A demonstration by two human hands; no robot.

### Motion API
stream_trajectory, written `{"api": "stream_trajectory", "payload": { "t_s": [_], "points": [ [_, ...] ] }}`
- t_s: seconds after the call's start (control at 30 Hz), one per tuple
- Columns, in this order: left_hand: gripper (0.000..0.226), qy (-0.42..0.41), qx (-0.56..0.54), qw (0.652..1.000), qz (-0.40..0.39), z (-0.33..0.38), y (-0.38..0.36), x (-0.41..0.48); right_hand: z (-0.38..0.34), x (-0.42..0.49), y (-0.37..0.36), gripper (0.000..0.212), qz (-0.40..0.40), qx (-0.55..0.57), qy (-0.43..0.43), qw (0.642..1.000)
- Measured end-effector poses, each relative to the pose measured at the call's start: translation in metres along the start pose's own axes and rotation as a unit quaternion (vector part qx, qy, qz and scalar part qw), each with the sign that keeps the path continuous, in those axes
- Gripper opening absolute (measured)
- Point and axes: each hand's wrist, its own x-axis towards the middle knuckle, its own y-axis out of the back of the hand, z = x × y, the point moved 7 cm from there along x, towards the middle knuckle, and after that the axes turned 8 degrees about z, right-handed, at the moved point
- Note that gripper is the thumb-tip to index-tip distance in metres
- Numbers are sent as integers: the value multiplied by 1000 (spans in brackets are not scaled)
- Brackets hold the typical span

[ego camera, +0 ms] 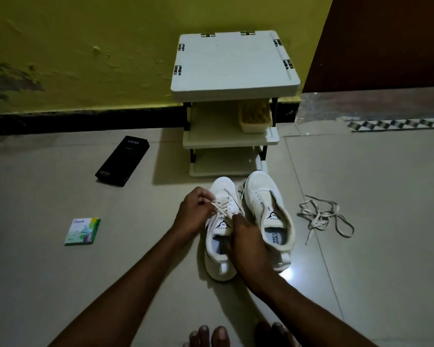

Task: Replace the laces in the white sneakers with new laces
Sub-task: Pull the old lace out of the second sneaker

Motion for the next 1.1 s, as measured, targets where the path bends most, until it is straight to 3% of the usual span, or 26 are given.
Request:
{"api": "stream_trajectory", "payload": {
  "t_s": [0.07, 0.13, 0.2, 0.27, 0.33, 0.4, 0.47, 0.5, 0.57, 0.6, 0.67, 0.7, 0.73, 0.8, 0.9, 0.97, 1.03, 1.1],
  "points": [
    [23, -114, 107, 984, -91, 15, -6, -6, -1, 2, 2, 23, 20, 8, -2, 1000],
    [22, -182, 211, 951, -132, 21, -12, -8, -3, 3, 1, 26, 17, 16, -4, 1000],
    [10, -230, 280, 924, -126, 25, -17, -8, -3, 4, 1, 21, 22, 33, -7, 999],
    [8, -230, 267, 931, -92, 24, -17, -7, -1, 4, 2, 13, 37, 46, -13, 998],
    [16, -169, 164, 972, -18, 17, -9, -4, 0, 5, 3, 12, 40, 59, -16, 997],
    [22, -15, -17, 995, 96, -2, 8, 2, -2, 3, 4, 11, 18, 92, -40, 995],
    [26, 165, -182, 954, 172, -21, 12, 1, -1, 4, 2, 13, 7, 91, -42, 995],
    [29, 210, -240, 932, 171, -24, 9, 1, -1, 5, 1, 17, 2, 70, -34, 997],
    [32, 211, -313, 915, 143, -19, 2, 3, 1, 6, 0, 16, 12, 47, -25, 999],
    [32, 166, -292, 934, 119, -14, 2, 5, 2, 6, -1, 14, 18, 38, -24, 999],
    [29, -37, -53, 997, 37, 4, 6, 6, 5, 5, -5, 10, 9, 29, -39, 999],
    [24, -140, 99, 985, -23, 12, 2, 4, 7, 3, -7, 10, 3, 34, -52, 998],
    [22, -200, 221, 951, -79, 14, -5, 2, 8, 3, -8, 9, 4, 41, -54, 998],
    [29, -238, 302, 914, -129, 17, -7, -3, 12, 3, -10, 8, 9, 45, -62, 997],
    [12, -252, 181, 947, -89, 28, 4, 1, 12, 4, -7, 15, 19, 136, -96, 986],
    [20, -222, 105, 967, -70, 29, 5, 1, 11, 4, -7, 28, 43, 269, -150, 950],
    [31, -162, 9, 984, -75, 28, 0, -1, 11, 3, -4, 30, 64, 318, -175, 929],
    [35, -41, -140, 989, -20, 22, -1, 2, 16, -1, -10, 27, 49, 331, -205, 920]
  ]
}}
